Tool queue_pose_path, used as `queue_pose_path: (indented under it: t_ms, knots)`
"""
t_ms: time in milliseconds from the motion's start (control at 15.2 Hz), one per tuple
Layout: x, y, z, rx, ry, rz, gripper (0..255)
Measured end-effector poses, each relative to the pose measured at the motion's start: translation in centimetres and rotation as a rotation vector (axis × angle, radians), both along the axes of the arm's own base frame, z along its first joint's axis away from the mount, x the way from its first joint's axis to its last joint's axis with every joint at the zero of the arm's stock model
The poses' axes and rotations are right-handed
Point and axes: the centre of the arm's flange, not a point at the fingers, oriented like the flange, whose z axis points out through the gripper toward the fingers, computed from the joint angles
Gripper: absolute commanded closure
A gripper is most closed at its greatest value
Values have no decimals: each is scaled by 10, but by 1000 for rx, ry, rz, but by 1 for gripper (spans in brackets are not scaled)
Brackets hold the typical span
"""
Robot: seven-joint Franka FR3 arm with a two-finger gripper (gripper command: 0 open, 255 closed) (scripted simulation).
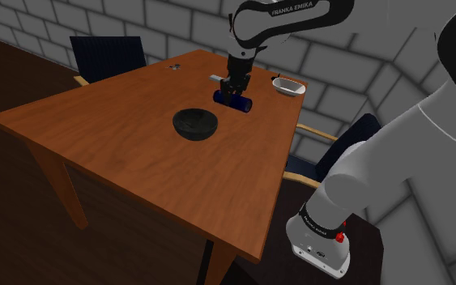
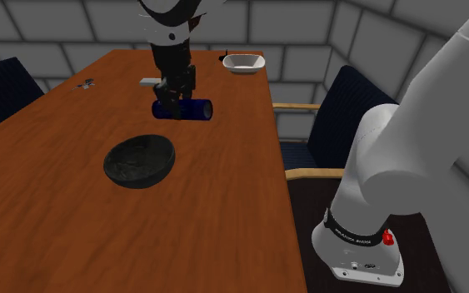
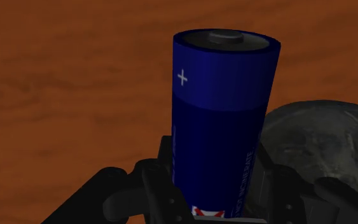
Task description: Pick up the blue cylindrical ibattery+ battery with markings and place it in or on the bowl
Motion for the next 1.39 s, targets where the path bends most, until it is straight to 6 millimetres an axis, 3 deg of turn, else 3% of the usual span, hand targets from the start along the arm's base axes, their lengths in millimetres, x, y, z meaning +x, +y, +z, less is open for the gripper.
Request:
queue_pose_path:
  t_ms: [528, 660, 1386]
  knots:
    - [61, 89, -2, 0, 0, 0, 255]
    - [67, 102, -9, 0, 0, 0, 255]
    - [70, 107, -61, 0, 0, -1, 255]
